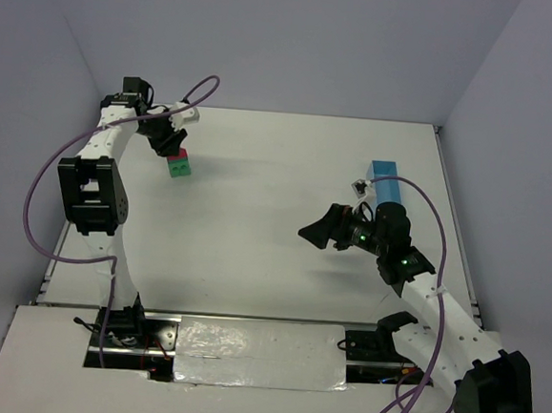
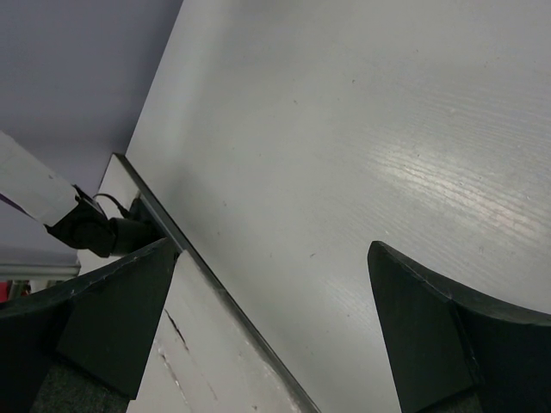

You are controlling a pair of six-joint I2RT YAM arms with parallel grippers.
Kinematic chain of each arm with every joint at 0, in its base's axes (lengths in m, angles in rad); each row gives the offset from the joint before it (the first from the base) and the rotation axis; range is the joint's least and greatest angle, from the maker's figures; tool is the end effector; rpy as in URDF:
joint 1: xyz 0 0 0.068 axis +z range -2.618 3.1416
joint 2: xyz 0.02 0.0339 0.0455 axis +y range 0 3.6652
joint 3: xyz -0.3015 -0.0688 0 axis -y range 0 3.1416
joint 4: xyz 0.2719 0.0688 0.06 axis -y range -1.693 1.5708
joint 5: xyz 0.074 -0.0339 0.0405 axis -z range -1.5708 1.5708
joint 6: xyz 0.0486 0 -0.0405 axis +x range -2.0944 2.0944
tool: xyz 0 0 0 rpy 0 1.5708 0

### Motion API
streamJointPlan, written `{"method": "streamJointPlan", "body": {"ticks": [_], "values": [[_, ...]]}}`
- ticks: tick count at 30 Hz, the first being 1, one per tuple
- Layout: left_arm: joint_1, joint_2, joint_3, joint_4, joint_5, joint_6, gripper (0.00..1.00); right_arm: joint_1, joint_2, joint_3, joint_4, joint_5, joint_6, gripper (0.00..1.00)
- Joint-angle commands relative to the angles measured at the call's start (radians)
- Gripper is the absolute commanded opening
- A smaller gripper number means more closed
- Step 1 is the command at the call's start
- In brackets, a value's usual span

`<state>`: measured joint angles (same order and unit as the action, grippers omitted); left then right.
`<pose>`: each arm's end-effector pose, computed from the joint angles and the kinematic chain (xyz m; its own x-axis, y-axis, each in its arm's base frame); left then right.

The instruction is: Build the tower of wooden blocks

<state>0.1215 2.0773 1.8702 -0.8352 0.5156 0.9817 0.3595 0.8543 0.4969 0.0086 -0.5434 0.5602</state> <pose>0.5025 0.0372 0.2795 -0.3588 0.6849 -0.6342 0.7912 0.5836 0.1827 0.1843 0.0961 0.2624 -0.6727 0.2330 -0.7022 -0.4704 0.5978 0.6491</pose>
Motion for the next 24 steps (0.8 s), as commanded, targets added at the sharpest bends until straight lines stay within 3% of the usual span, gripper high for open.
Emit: {"method": "streamJointPlan", "body": {"ticks": [1, 12, 13, 17, 19, 24], "values": [[0.01, 0.0, 0.011, 0.018, 0.011, -0.04, 0.57, -0.005, -0.001, -0.006, 0.062, -0.023, -0.002, 1.0], [0.017, -0.077, 0.05, 0.036, 0.057, -0.115, 0.61, -0.005, 0.002, -0.008, 0.064, -0.026, -0.005, 1.0], [0.017, -0.098, 0.05, 0.042, 0.064, -0.118, 0.99, -0.005, 0.003, -0.008, 0.064, -0.023, -0.005, 1.0], [0.015, -0.235, 0.021, 0.12, 0.057, -0.175, 1.0, -0.005, 0.003, -0.006, 0.057, -0.009, -0.014, 1.0], [0.01, -0.345, -0.034, 0.188, -0.001, -0.273, 0.99, -0.007, -0.003, 0.002, 0.038, 0.028, -0.029, 1.0], [0.006, -0.584, -0.195, 0.419, -0.241, -0.734, 0.99, -0.008, -0.037, 0.038, -0.054, 0.164, -0.078, 1.0]]}}
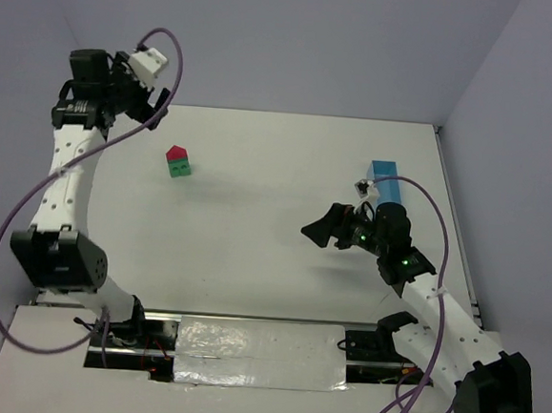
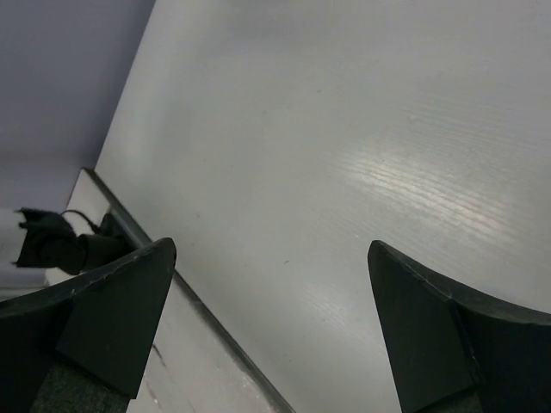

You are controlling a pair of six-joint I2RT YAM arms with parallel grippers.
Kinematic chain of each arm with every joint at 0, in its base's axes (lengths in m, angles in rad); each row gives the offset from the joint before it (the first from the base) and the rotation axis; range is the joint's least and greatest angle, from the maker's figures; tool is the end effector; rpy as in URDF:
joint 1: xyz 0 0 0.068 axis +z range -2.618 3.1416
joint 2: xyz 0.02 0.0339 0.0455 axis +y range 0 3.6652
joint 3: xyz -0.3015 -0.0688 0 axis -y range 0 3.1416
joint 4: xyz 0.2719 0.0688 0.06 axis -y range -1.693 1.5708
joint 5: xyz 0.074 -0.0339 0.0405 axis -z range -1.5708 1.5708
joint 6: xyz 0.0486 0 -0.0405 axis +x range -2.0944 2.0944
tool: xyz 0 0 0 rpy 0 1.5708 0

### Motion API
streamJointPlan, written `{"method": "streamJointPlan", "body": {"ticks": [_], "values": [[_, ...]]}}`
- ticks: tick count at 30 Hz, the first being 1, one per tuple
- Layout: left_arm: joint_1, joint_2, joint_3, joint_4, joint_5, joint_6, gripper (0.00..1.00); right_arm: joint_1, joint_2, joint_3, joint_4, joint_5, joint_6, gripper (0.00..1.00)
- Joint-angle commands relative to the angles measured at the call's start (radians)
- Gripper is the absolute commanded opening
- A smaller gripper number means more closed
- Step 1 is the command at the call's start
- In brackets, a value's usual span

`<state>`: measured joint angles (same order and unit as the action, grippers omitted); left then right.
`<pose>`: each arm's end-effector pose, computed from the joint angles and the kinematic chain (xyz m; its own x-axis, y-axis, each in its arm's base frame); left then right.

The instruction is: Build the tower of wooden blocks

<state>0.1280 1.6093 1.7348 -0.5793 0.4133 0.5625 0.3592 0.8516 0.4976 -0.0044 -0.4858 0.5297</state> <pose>0.3996 0.0317 0.4564 -0.2392 0.4616 -0.8542 0.4359 0.8372 0.3304 0.1856 0.0939 0.2613 -0.6473 0.2342 -0.7254 -0.4556 0.6441 0.6145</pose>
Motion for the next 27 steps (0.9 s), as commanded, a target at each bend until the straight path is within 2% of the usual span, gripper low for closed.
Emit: {"method": "streamJointPlan", "body": {"ticks": [1, 2, 4, 5, 6, 7, 8, 12, 14, 19, 27], "values": [[0.001, -0.152, -0.079, 0.17, -0.222, -0.376, 1.0, -0.008, -0.042, 0.048, -0.066, 0.146, -0.059, 1.0], [0.001, -0.22, -0.105, 0.173, -0.255, -0.486, 0.99, -0.008, -0.052, 0.062, -0.089, 0.242, -0.08, 1.0], [0.001, -0.309, -0.219, 0.177, -0.315, -0.567, 1.0, -0.006, -0.098, 0.11, -0.181, 0.353, -0.095, 1.0], [0.001, -0.424, -0.277, 0.193, -0.411, -0.683, 1.0, -0.008, -0.121, 0.13, -0.213, 0.409, -0.097, 1.0], [0.001, -0.483, -0.4, 0.208, -0.483, -0.719, 0.99, -0.008, -0.162, 0.174, -0.283, 0.496, -0.096, 1.0], [0.001, -0.609, -0.461, 0.228, -0.581, -0.761, 0.99, -0.008, -0.183, 0.194, -0.317, 0.545, -0.096, 1.0], [0.002, -0.674, -0.577, 0.228, -0.632, -0.78, 0.99, -0.006, -0.207, 0.214, -0.344, 0.582, -0.096, 1.0], [-0.028, -0.963, -0.84, 0.231, -0.782, -0.793, 1.0, -0.008, -0.31, 0.288, -0.477, 0.711, -0.143, 1.0], [-0.068, -1.122, -0.962, 0.239, -0.792, -0.797, 1.0, -0.008, -0.333, 0.3, -0.518, 0.719, -0.157, 1.0], [-0.096, -1.327, -1.07, 0.139, -0.78, -0.834, 0.99, -0.005, -0.411, 0.332, -0.621, 0.719, -0.171, 1.0], [-0.152, -1.358, -1.063, 0.121, -0.804, -0.854, 1.0, 0.006, -0.526, 0.346, -0.652, 0.759, -0.2, 1.0]]}}
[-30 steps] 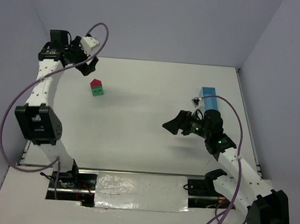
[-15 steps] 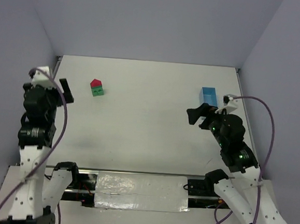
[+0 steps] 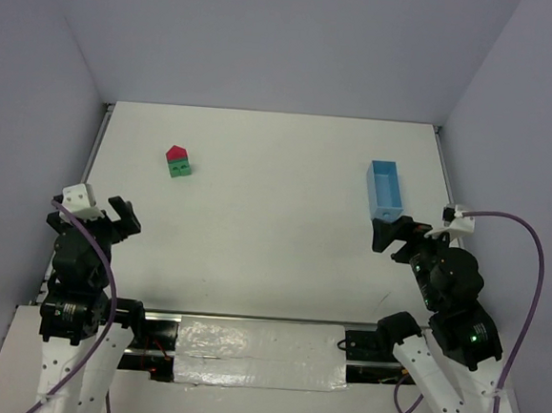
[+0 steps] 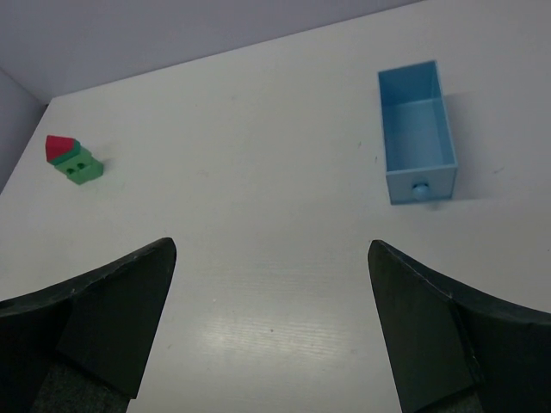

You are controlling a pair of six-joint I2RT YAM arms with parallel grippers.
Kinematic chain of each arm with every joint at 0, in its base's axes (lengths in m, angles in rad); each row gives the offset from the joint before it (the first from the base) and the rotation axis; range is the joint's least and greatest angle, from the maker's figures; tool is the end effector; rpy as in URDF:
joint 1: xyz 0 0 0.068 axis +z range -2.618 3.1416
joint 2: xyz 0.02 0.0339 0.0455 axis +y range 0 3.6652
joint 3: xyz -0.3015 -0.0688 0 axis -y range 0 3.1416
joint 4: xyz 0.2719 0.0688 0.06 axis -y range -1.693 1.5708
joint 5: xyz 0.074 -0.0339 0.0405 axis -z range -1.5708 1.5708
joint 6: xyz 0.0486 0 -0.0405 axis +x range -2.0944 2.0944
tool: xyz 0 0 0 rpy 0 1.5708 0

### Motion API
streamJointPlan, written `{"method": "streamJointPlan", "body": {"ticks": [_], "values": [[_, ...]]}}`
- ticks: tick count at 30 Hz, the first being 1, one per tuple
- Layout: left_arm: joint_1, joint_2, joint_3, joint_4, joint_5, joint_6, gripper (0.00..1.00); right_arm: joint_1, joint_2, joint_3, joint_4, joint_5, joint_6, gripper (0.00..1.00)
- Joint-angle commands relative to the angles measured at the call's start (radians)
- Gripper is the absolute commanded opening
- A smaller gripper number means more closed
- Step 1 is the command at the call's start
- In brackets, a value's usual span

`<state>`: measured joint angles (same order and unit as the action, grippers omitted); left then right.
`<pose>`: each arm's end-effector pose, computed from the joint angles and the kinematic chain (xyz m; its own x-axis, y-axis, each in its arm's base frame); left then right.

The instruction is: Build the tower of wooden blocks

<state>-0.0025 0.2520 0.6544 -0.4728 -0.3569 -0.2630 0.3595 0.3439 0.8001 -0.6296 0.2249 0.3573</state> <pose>0.0740 0.0168 0.3420 0.0221 -0.2437 -0.9696 -0.3525 0.9056 -0.2356 0.0725 0.0157 0.3679 -0.1993 0.2893 -0.9363 -0.0722 0.9485 0.3085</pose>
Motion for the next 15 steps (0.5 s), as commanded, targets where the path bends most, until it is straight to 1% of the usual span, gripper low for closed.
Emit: {"method": "streamJointPlan", "body": {"ticks": [1, 6, 15], "values": [[-0.034, -0.008, 0.011, 0.016, -0.039, -0.03, 1.0, 0.004, -0.022, 0.042, -0.027, 0.051, -0.026, 1.0], [-0.056, -0.031, 0.001, 0.033, -0.04, -0.027, 0.99, 0.006, -0.019, 0.016, -0.025, 0.037, -0.006, 1.0], [-0.082, -0.037, -0.01, 0.039, -0.047, -0.021, 1.0, 0.004, 0.004, 0.013, -0.028, 0.065, 0.009, 1.0]]}}
